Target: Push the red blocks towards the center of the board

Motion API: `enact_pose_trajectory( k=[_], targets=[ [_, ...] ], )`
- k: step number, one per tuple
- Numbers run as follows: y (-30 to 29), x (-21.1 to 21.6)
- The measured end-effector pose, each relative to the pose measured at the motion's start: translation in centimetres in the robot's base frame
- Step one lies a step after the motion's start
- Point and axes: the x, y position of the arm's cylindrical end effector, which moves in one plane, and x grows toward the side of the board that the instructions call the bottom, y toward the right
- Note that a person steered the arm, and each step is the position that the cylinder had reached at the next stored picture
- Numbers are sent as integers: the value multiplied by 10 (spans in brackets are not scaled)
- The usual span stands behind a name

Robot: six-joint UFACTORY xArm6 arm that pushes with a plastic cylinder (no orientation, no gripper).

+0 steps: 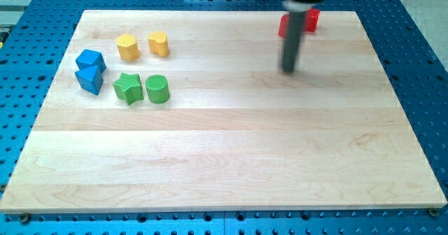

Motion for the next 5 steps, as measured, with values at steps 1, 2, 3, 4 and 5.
enact_pose_trajectory(
  k=[1, 2, 3, 4, 5],
  targets=[
    [130, -67],
    [109, -119],
    [23, -130],
    [-85, -106],
    [-126, -104]
  ],
)
